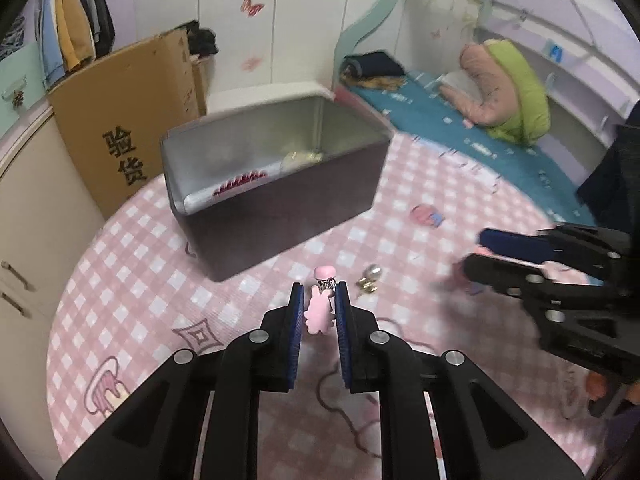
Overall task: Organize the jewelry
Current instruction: 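Grasp the pink figure charm with the left tool while the right tool holds the bunny keychain, then lower both pink charms into the tin box and open both tools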
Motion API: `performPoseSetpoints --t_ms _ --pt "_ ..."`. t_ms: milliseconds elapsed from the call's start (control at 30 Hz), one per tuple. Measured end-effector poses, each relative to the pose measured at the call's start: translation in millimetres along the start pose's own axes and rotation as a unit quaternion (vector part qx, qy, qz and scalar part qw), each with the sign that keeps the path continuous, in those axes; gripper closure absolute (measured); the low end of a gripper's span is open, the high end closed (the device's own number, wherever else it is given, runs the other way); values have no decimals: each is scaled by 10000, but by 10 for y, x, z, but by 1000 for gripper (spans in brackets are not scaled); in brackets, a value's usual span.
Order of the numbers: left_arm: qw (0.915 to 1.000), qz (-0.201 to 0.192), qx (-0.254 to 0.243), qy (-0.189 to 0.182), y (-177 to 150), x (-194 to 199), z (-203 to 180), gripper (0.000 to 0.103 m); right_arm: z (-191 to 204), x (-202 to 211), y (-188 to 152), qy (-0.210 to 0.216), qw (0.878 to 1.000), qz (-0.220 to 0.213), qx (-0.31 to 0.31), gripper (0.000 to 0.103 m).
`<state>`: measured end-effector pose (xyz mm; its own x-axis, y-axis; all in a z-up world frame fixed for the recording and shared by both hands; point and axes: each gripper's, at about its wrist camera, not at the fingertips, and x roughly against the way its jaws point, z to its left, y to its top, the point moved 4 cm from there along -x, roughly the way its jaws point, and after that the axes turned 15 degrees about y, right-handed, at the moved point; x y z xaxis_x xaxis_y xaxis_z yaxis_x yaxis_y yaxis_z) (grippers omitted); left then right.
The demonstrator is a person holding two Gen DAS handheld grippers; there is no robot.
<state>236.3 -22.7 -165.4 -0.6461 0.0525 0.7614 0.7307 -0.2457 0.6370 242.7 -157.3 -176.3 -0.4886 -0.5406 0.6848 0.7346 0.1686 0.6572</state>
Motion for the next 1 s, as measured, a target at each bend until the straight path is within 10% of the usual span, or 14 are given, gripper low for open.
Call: performPoseSetpoints --t_ms 400,1000 --pt "9971 -439 396 -472 486 458 321 89 247 119 696 147 9990 -393 145 74" --pt "9985 251 449 -168 725 -238 558 88 230 -635 1174 646 9971 -76 -382 74"
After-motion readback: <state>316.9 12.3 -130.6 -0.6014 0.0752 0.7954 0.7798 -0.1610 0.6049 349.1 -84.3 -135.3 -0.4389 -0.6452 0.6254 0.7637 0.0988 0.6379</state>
